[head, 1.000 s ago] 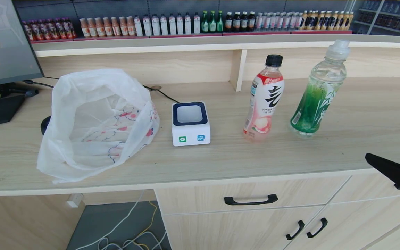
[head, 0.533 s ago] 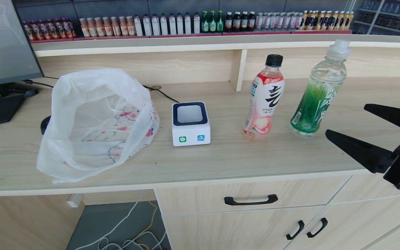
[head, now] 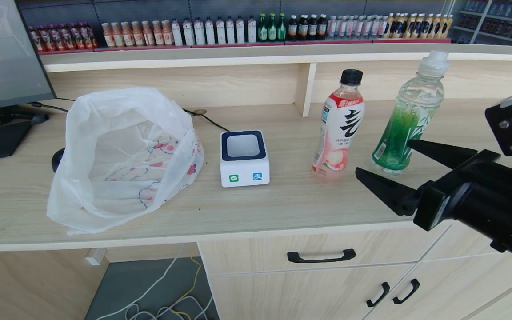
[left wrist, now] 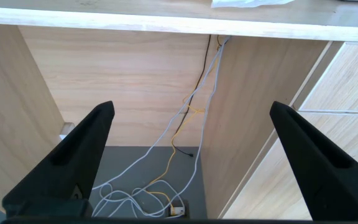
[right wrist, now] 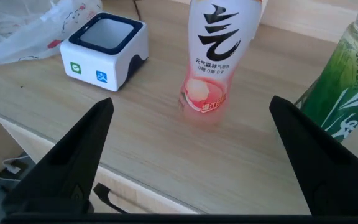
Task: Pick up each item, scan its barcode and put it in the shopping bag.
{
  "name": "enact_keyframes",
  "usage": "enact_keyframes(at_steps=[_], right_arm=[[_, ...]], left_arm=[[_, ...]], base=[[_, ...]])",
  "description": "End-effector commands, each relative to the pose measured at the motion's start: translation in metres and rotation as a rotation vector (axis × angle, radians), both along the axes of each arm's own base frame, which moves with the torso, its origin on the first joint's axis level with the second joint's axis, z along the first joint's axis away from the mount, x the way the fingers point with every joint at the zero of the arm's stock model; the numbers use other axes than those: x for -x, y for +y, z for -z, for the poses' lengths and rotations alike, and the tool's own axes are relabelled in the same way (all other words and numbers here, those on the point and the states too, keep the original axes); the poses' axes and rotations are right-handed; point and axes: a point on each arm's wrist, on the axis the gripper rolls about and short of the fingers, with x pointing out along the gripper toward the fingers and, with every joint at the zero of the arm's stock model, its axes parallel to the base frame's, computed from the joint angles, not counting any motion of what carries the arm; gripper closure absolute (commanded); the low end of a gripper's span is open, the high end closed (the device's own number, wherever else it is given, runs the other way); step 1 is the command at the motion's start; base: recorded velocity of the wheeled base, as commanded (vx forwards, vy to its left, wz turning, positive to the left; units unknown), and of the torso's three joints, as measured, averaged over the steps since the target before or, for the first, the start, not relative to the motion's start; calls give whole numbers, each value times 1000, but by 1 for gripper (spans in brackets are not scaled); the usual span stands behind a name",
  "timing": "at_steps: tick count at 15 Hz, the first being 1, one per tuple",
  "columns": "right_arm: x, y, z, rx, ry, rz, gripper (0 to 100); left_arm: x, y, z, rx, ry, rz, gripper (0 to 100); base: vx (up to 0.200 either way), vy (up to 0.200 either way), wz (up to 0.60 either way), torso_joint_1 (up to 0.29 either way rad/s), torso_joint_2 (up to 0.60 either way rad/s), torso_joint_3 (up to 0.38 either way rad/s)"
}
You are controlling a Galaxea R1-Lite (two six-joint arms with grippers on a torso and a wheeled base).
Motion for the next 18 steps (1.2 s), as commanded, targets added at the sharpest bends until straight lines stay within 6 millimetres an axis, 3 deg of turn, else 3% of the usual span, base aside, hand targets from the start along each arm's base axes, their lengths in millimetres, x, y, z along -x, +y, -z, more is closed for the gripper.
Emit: enact_keyframes(at_steps=[1, 2, 4, 10, 18], right_arm=[[3, 23, 9, -32, 39, 17, 0], [3, 24, 10, -32, 41, 18, 0], [-12, 44, 11, -100, 6, 159, 0], [-38, 59, 29, -172, -37, 244, 0], [-56, 58, 41, -161, -50, 285, 0]], left_arm=[[0, 0, 0, 0, -1, 0, 0], [0, 0, 0, 0, -1, 0, 0], [0, 0, 0, 0, -1, 0, 0], [0, 0, 0, 0, -1, 0, 0], [0, 0, 0, 0, -1, 0, 0]], base=[[0, 0, 0, 0, 0, 0], [0, 0, 0, 0, 0, 0], [0, 0, 0, 0, 0, 0], [0, 0, 0, 0, 0, 0], [0, 0, 0, 0, 0, 0]])
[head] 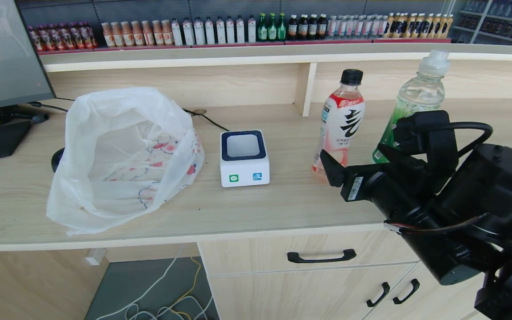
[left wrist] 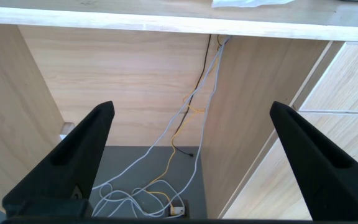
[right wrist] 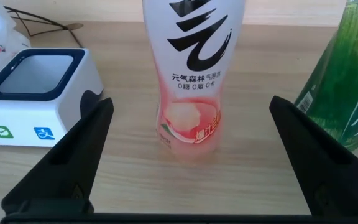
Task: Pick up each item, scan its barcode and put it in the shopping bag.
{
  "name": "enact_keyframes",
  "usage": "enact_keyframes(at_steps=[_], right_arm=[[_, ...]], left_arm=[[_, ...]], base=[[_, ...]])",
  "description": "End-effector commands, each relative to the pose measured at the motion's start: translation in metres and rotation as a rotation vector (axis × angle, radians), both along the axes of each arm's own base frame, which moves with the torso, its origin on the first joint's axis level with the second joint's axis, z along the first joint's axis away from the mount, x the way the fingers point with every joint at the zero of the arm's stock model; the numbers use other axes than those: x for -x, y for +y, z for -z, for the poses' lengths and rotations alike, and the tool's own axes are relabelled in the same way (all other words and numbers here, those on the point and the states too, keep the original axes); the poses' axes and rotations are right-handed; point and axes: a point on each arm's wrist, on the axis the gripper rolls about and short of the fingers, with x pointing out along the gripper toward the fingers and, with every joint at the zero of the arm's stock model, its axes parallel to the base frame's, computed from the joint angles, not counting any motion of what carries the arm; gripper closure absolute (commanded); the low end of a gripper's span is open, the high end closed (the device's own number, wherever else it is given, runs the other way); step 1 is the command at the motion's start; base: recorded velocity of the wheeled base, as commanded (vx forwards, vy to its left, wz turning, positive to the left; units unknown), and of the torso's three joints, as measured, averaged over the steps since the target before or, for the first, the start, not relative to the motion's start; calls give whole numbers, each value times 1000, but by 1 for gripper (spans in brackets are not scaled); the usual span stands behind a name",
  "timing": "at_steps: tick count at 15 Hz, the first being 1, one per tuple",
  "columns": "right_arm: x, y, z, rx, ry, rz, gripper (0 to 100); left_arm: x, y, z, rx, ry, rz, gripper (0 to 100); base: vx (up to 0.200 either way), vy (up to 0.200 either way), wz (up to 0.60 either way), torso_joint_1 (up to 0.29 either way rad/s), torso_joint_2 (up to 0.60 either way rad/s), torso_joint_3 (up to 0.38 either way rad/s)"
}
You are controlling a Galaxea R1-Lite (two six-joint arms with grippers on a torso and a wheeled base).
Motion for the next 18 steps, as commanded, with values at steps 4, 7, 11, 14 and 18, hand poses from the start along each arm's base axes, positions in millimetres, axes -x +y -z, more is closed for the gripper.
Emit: enact_keyframes(at_steps=[4, 7, 11, 14, 18], right_arm=[[-7, 6, 9, 8, 21, -26, 0], [-16, 2, 11, 10, 24, -15, 0], [-30, -3, 11, 6, 17, -22, 0], [-50, -2, 7, -5, -7, -28, 0], [-70, -2, 6, -11, -24, -9, 0]], left_arm=[[0, 0, 0, 0, -1, 0, 0], [0, 0, 0, 0, -1, 0, 0], [0, 0, 0, 0, -1, 0, 0], [0, 0, 0, 0, -1, 1, 0], [0, 0, 0, 0, -1, 0, 0]], base=[[0, 0, 0, 0, 0, 0], [0, 0, 0, 0, 0, 0], [0, 0, 0, 0, 0, 0], [0, 0, 0, 0, 0, 0], [0, 0, 0, 0, 0, 0]])
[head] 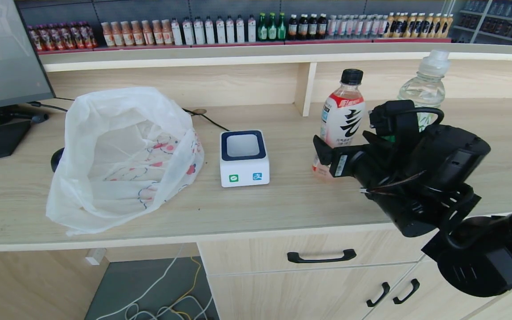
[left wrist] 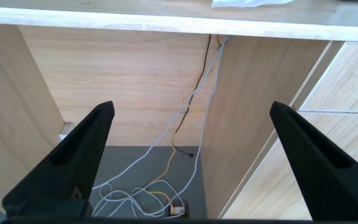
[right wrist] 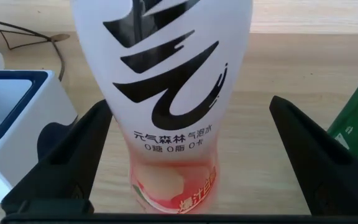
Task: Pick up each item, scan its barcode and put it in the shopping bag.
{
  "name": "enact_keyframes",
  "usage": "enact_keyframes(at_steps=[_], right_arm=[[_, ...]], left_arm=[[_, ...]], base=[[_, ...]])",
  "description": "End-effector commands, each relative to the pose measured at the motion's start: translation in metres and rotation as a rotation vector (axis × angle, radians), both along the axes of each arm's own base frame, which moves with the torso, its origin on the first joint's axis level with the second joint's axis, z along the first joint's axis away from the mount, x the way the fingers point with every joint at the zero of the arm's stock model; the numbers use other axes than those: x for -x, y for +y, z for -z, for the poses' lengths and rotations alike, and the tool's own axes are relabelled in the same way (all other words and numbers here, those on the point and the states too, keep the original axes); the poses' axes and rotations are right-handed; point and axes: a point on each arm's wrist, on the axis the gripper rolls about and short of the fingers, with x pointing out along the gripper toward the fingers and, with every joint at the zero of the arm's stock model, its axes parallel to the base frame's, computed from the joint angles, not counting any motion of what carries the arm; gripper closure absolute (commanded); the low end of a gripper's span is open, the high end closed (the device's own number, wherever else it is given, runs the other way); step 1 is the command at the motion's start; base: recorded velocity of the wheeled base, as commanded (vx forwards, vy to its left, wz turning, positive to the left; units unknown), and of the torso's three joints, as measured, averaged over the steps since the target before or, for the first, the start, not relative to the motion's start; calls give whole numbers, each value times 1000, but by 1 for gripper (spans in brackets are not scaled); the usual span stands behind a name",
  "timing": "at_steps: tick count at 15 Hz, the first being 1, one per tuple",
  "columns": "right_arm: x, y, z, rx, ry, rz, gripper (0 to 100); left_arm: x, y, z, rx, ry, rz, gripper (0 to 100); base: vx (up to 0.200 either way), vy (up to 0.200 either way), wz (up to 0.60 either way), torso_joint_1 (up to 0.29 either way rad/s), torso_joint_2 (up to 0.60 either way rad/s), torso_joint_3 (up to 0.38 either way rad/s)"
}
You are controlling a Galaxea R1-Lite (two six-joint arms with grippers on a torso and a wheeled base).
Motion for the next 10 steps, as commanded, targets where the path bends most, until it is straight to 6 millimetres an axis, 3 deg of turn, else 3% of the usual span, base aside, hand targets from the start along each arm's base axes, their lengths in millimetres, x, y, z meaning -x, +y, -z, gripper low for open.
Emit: enact_keyframes(at_steps=[1, 10], right_arm=[[-9, 0, 4, 7, 4, 9, 0], [-26, 1, 2, -4, -17, 20, 0]], left_arm=[[0, 0, 0, 0, -1, 0, 0], [0, 0, 0, 0, -1, 0, 0]], base=[[0, 0, 0, 0, 0, 0], [0, 0, 0, 0, 0, 0]])
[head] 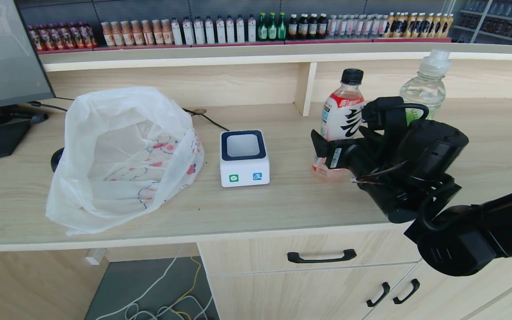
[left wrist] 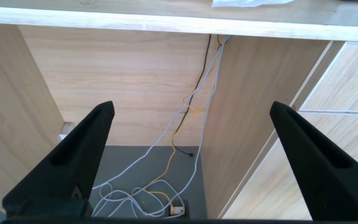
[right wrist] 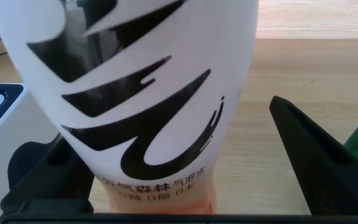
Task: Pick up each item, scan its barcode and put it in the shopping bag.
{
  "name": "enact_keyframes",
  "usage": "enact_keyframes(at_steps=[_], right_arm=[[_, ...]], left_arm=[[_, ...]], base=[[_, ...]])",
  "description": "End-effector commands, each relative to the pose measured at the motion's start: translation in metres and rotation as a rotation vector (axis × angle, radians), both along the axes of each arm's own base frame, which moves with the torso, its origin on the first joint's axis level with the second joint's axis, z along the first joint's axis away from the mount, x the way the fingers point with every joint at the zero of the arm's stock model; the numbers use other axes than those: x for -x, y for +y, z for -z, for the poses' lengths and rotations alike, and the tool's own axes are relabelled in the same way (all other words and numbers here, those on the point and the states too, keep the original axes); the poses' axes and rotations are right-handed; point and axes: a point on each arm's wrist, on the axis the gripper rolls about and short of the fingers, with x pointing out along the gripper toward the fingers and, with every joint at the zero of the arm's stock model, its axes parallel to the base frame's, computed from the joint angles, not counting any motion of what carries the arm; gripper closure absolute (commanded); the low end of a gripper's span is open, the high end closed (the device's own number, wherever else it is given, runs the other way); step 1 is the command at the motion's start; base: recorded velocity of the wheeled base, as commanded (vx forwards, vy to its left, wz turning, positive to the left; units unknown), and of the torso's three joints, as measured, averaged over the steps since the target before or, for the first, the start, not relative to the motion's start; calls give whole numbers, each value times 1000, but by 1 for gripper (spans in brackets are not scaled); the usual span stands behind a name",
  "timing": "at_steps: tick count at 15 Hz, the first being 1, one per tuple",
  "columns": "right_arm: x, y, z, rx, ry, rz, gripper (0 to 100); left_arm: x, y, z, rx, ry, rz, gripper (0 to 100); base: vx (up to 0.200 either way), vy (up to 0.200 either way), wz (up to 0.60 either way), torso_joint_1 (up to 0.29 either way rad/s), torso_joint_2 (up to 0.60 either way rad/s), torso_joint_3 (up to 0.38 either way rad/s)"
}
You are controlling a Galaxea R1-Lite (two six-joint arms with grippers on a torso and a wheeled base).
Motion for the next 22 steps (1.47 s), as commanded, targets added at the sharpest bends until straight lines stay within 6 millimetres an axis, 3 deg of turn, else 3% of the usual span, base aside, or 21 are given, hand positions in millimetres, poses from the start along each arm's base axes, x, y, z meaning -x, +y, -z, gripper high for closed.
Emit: enact_keyframes(at_steps=[1, 12, 13, 22], right_arm=[[-3, 2, -1, -6, -10, -1, 0], [-8, 1, -7, -18, -33, 3, 0], [-8, 1, -7, -18, -34, 1, 100], [-6, 0, -11, -16, -61, -17, 100]], left_arm=[[0, 0, 0, 0, -1, 0, 0], [0, 0, 0, 0, -1, 1, 0], [0, 0, 0, 0, -1, 0, 0], [0, 0, 0, 0, -1, 0, 0]], base=[[0, 0, 0, 0, 0, 0], [0, 0, 0, 0, 0, 0], [0, 0, 0, 0, 0, 0], [0, 0, 0, 0, 0, 0]])
